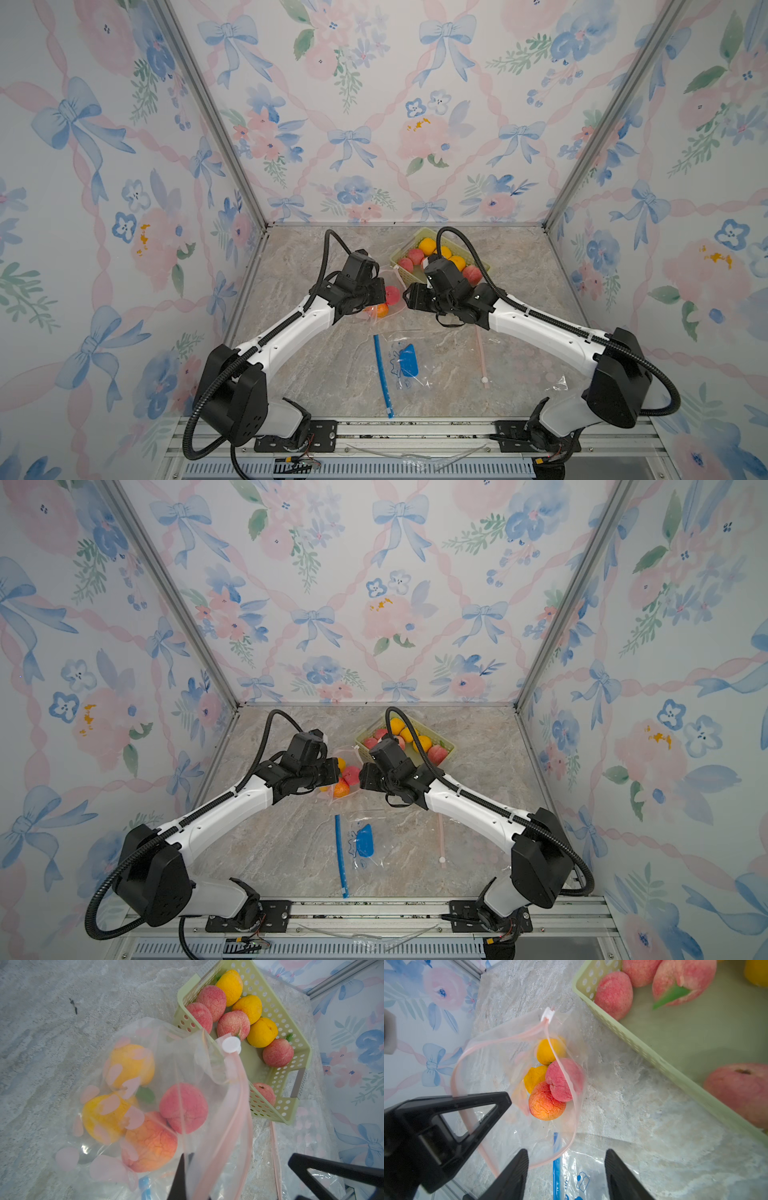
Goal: Place the peach in a zip-top bag and seal the zipper
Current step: Adjust the zipper food storage bag at the center of the board.
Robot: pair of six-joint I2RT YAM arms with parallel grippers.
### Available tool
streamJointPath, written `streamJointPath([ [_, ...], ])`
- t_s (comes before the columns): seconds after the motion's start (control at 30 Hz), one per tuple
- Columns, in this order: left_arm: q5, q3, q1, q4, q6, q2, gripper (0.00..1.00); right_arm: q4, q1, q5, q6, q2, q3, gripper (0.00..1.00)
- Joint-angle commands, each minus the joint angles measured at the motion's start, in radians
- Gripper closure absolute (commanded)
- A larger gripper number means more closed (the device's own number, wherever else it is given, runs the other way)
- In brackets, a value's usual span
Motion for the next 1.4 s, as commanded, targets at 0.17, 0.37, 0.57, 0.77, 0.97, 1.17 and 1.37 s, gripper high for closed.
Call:
streamJointPath([
  [0.17, 0.002, 0.005, 0.007, 0.005, 0.012, 0.013, 1.00, 0.188, 0.045, 0.002, 0.169, 0.013, -0.099, 0.37],
  [0.37, 0.005, 0.000, 0.007, 0.005, 0.011, 0.010, 1.00, 0.226, 0.062, -0.011, 0.178, 0.072, -0.073, 0.36],
  [0.57, 0.005, 0.000, 0.005, 0.005, 0.007, 0.005, 1.00, 0.236, 0.069, -0.032, 0.184, 0.117, -0.039, 0.44],
  [0.77, 0.017, -0.005, 0.005, 0.005, 0.008, -0.003, 1.00, 0.188, 0.073, -0.021, 0.115, 0.162, 0.025, 0.73],
  [0.97, 0.053, -0.003, 0.005, 0.013, 0.011, -0.033, 1.00, 0.050, 0.071, -0.043, -0.003, 0.222, 0.165, 0.93],
  [1.17, 0.062, -0.001, 0.018, 0.012, 0.014, -0.085, 1.00, -0.110, 0.073, -0.054, -0.152, 0.262, 0.323, 1.00],
  [1.37, 0.091, -0.016, 0.062, 0.012, 0.018, -0.158, 0.87, -0.303, 0.073, -0.025, -0.331, 0.279, 0.475, 1.00],
])
